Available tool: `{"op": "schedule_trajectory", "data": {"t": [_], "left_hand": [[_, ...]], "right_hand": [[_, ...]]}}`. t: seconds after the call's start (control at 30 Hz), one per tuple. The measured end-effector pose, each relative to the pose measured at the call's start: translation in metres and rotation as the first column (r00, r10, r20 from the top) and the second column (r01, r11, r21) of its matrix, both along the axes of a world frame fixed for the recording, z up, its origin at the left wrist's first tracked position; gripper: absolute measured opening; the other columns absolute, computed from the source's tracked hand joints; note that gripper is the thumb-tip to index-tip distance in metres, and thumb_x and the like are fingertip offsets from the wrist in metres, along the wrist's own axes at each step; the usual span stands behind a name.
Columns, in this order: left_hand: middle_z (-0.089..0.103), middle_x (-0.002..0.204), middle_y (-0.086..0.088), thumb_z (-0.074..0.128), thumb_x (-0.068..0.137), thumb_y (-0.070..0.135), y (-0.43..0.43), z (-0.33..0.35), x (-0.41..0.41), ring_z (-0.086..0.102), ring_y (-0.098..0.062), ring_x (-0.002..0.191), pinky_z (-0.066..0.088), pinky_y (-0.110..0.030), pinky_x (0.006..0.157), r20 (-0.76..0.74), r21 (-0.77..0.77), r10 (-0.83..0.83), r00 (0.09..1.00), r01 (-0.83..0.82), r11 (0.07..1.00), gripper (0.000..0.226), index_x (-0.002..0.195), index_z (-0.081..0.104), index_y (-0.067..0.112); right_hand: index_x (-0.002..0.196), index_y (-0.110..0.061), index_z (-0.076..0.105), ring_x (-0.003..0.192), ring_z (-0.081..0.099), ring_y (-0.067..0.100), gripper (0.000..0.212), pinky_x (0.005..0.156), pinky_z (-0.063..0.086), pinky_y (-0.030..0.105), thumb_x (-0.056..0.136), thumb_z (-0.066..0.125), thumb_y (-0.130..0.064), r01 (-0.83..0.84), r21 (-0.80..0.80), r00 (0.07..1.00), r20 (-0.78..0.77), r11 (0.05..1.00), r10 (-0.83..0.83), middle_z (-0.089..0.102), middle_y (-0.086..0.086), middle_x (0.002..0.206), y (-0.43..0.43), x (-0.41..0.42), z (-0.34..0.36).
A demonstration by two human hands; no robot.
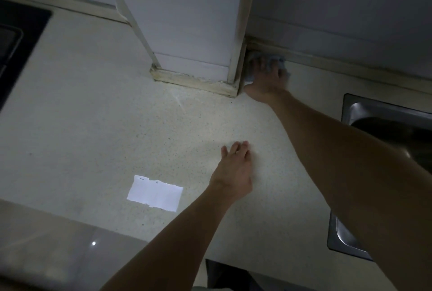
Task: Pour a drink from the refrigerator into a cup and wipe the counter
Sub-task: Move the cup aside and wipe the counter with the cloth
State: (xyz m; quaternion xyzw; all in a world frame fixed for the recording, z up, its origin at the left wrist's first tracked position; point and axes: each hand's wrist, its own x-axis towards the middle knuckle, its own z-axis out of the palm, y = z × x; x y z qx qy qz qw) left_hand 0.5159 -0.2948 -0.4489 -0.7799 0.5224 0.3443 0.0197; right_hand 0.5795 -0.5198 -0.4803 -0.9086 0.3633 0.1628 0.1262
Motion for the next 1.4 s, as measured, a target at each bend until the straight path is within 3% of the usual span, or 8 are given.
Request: {"op": "schedule_trajectory", "data": {"t": [0.1,0.23,0.43,0.67,0.97,1.27,1.4], "left_hand": [[0.007,0.164,-0.013,0.047,0.097,0.019,0.001,-0.001,-0.002,0.006,-0.031,0.151,0.009,-0.052,0.123,0.007,-0.001,0.007,1.000,-0.007,1.000,0.068,0.154,0.017,-0.001],[0.007,0.164,-0.011,0.047,0.097,0.018,0.001,-0.003,-0.001,0.006,-0.031,0.152,0.007,-0.050,0.124,-0.011,-0.016,0.028,1.000,-0.028,0.999,0.067,0.154,0.018,0.000],[0.012,0.165,-0.006,0.049,0.096,0.010,0.003,-0.003,0.008,0.007,-0.027,0.152,0.008,-0.045,0.125,-0.098,-0.042,0.053,0.994,-0.057,0.997,0.062,0.153,0.027,0.004],[0.011,0.164,-0.007,0.048,0.097,0.011,0.004,-0.004,0.009,0.008,-0.028,0.152,0.010,-0.045,0.125,-0.097,-0.055,0.033,0.995,-0.038,0.998,0.060,0.152,0.027,0.004],[0.010,0.163,-0.012,0.048,0.096,0.012,0.006,-0.007,0.004,0.008,-0.031,0.151,0.009,-0.048,0.124,-0.056,-0.062,0.012,0.998,-0.016,0.998,0.063,0.153,0.023,0.000],[-0.001,0.166,-0.007,0.048,0.097,0.017,0.019,-0.014,0.003,-0.002,-0.027,0.153,0.004,-0.045,0.125,0.001,-0.092,-0.029,1.000,0.029,0.995,0.071,0.156,0.011,0.006],[0.010,0.165,-0.004,0.049,0.098,0.017,0.025,-0.009,0.002,0.007,-0.023,0.153,0.012,-0.040,0.125,-0.026,-0.124,0.019,0.999,-0.022,0.992,0.066,0.156,0.019,0.008]], "right_hand": [[0.153,-0.017,0.010,0.144,0.010,0.039,0.082,0.114,0.014,0.056,0.086,0.044,-0.051,-0.019,-0.035,0.999,0.034,0.999,0.020,0.014,0.008,0.158,0.008,0.012,-0.002],[0.153,-0.020,0.012,0.146,0.007,0.035,0.084,0.116,0.012,0.054,0.085,0.049,-0.050,-0.074,-0.035,0.997,0.025,0.997,0.075,0.010,0.005,0.161,0.003,0.005,-0.005],[0.152,-0.024,0.012,0.147,0.007,0.030,0.085,0.114,0.019,0.051,0.080,0.057,-0.029,-0.188,-0.083,0.982,0.003,0.979,0.189,0.010,0.004,0.161,-0.016,-0.033,0.002],[0.151,-0.024,0.014,0.146,0.012,0.031,0.084,0.114,0.022,0.051,0.080,0.058,-0.032,0.036,-0.108,0.997,-0.058,0.993,-0.043,0.019,0.004,0.158,-0.062,-0.115,0.001],[0.155,-0.015,-0.001,0.148,-0.009,0.035,0.082,0.119,0.003,0.052,0.091,0.048,-0.031,0.295,-0.034,0.952,-0.071,0.955,-0.297,-0.004,0.013,0.162,-0.032,-0.087,0.000],[0.154,-0.022,0.001,0.148,-0.005,0.032,0.088,0.119,0.003,0.050,0.086,0.053,-0.037,-0.098,-0.024,0.994,-0.048,0.995,0.097,-0.004,0.002,0.163,0.030,-0.038,0.003],[0.155,-0.021,-0.001,0.149,-0.010,0.031,0.088,0.118,0.000,0.051,0.086,0.052,-0.033,-0.167,-0.017,0.983,-0.079,0.986,0.166,-0.009,0.002,0.163,0.048,-0.046,0.008]]}}
